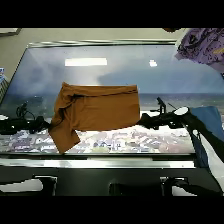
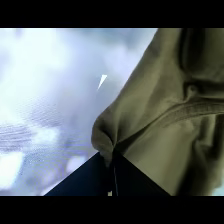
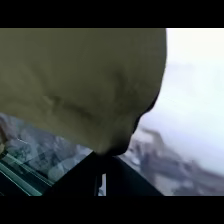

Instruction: Fold the clothes and pants, and hang the long-sleeved shirts on hangers.

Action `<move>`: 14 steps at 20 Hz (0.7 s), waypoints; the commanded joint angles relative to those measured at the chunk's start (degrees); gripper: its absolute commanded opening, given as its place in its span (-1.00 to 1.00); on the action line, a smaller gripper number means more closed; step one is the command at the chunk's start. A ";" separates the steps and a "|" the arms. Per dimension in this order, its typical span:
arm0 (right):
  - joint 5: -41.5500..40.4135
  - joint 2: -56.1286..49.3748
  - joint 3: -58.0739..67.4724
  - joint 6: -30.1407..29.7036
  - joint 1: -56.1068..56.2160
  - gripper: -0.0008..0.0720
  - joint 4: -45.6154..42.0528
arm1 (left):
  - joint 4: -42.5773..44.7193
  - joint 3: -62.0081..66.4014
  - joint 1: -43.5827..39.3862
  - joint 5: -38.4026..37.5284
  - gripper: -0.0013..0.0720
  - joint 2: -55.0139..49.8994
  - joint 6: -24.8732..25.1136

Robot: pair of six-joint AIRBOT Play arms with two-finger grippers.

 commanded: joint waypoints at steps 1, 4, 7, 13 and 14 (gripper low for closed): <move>1.55 3.10 8.85 1.03 0.04 -0.89 -0.02 | -7.76 5.27 -2.05 -2.38 -0.92 4.72 -1.51; 2.56 4.20 24.48 3.04 0.04 -0.89 -1.33 | -7.56 18.01 -4.79 -2.32 -0.92 10.12 -6.49; 4.24 5.16 42.42 7.10 0.04 -0.89 -6.95 | -5.07 35.26 -5.90 -2.16 -0.92 14.64 -12.35; 4.48 16.76 62.23 11.37 0.04 -0.89 -20.57 | 13.14 62.29 -5.97 -2.14 -0.92 26.64 -26.91; 4.46 20.24 62.25 12.61 0.04 -0.89 -23.28 | 16.63 63.93 -5.97 -2.16 -0.92 29.35 -28.85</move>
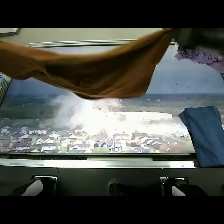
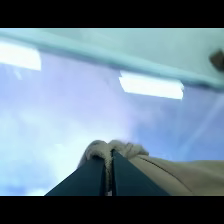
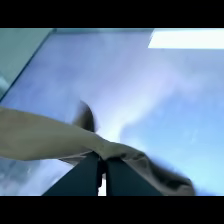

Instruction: Fold the clothes and pants, and hang the long-sleeved shirts on hangers.

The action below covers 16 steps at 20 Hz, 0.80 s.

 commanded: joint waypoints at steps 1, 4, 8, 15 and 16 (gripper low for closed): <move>0.59 9.75 5.73 4.98 0.04 -0.89 -11.17 | 13.42 9.79 -0.13 0.48 -0.92 8.90 -9.57; 2.89 17.90 5.73 10.12 0.04 -0.89 -19.34 | 20.02 9.73 -0.13 -1.16 -0.92 15.85 -14.58; 3.10 22.08 5.73 14.91 0.04 -0.89 -28.37 | 22.82 9.70 0.00 -1.66 -0.92 19.89 -16.50; 12.76 5.79 5.66 20.72 0.04 -0.89 -28.89 | 14.19 -3.43 -0.04 -2.10 -0.92 13.49 -12.41; 14.03 0.96 5.66 20.72 0.04 -0.89 -28.35 | 12.74 -7.06 -0.37 -2.01 -0.92 11.19 -12.26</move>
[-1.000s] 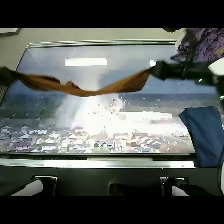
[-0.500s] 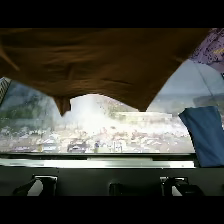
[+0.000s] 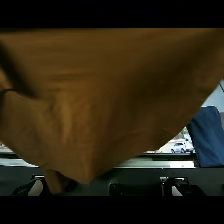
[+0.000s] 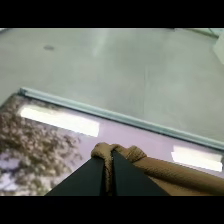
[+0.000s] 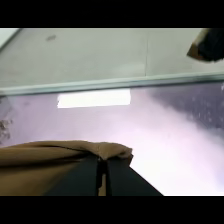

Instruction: Fold the clothes and pants, and hang the long-sleeved shirts on hangers.

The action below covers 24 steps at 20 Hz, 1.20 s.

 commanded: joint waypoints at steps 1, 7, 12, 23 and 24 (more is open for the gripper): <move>5.60 -14.16 0.04 1.88 -0.02 -0.89 0.13 | -4.72 -11.21 -1.44 0.55 -0.92 -6.60 2.01; 1.86 -42.95 0.04 3.13 -0.02 -0.89 4.07 | -0.24 -22.88 -9.68 19.08 -0.92 -34.07 4.83; -4.72 -56.04 0.04 3.28 0.20 -0.89 8.63 | -0.28 -13.18 -13.94 20.72 -0.92 -56.63 9.11; -0.20 -59.14 0.04 3.08 2.36 -0.27 10.47 | -0.31 -5.42 -11.04 4.94 0.55 -61.37 10.08; 2.43 -58.25 0.04 1.46 2.34 -0.19 10.45 | -0.28 -3.82 -10.05 1.64 0.55 -60.50 11.15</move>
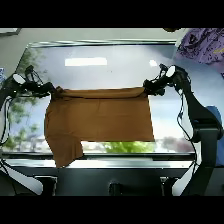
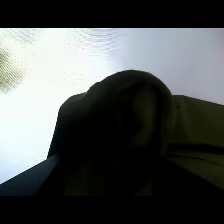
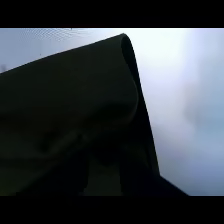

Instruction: Fold the clothes and pants, and hang the long-sleeved shirts on hangers.

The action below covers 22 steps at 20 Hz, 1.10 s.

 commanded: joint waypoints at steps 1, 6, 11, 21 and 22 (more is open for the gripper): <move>8.48 2.32 0.04 -4.26 0.11 -0.04 0.59 | -0.09 4.70 3.04 -12.48 0.55 2.03 2.56; 17.84 13.29 -2.25 -13.53 -1.77 0.08 -2.54 | -2.73 -2.69 12.46 -16.57 0.54 14.43 3.41; 16.28 30.34 -29.49 -24.22 -12.92 0.08 8.04 | -10.16 -29.18 23.89 -14.47 0.54 29.40 7.15; 4.90 40.22 -62.51 -34.53 -23.56 0.39 16.48 | -10.01 -40.04 27.10 -11.23 0.53 32.26 10.14; 4.22 39.56 -63.87 -35.67 -23.56 0.39 17.86 | -10.01 -40.04 27.10 -10.93 0.53 32.26 10.14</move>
